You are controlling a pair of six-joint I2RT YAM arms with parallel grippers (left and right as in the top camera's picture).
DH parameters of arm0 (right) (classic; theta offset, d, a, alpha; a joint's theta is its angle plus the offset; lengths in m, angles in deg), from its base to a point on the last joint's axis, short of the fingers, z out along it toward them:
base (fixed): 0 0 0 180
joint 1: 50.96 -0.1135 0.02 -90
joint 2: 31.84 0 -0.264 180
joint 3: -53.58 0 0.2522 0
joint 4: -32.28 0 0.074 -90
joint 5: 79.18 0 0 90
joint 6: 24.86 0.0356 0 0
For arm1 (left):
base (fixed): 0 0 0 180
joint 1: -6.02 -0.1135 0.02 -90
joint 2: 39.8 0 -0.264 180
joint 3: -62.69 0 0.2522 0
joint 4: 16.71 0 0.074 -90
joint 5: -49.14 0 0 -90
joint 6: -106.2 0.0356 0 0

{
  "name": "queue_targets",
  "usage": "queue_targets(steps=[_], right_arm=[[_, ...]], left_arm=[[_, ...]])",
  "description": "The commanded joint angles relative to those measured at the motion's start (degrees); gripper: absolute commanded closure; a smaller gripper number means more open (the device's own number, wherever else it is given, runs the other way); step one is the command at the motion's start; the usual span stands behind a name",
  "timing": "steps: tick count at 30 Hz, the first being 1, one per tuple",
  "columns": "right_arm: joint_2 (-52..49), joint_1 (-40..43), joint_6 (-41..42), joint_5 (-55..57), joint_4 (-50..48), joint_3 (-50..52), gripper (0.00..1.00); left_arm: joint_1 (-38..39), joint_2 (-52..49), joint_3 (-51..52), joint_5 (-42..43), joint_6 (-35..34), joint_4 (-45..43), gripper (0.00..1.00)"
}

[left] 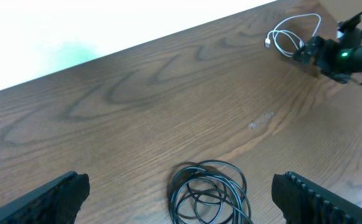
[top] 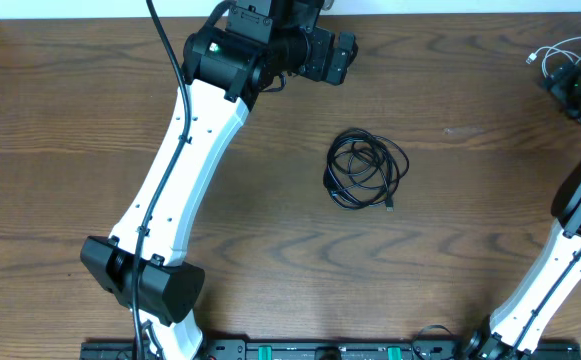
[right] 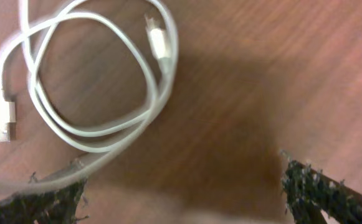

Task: Untangle cables
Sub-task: 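Move the right gripper away from the white cable, then raise both grippers and move them toward the black cable coil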

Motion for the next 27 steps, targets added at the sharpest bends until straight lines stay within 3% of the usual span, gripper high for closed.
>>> queue_targets(steps=[1, 8, 14, 27], right_arm=[[7.8, 0.1, -4.2, -1.3, 5.8, -4.0, 0.01], [22.5, -0.7, -6.3, -3.5, 23.9, -4.4, 0.01], [35.1, -2.4, -8.7, -14.7, 35.8, -4.3, 0.01], [39.7, -12.9, -16.0, -17.6, 50.5, -4.3, 0.01]], left_arm=[[-0.1, -0.3, -0.9, -0.8, 2.2, -0.3, 0.02], [-0.1, -0.2, -0.9, -0.8, 2.8, -0.2, 0.02], [-0.1, -0.2, -0.9, -0.8, 2.7, 1.3, 0.02], [-5.3, 0.2, -0.9, 1.6, 1.1, 9.5, 0.02]])
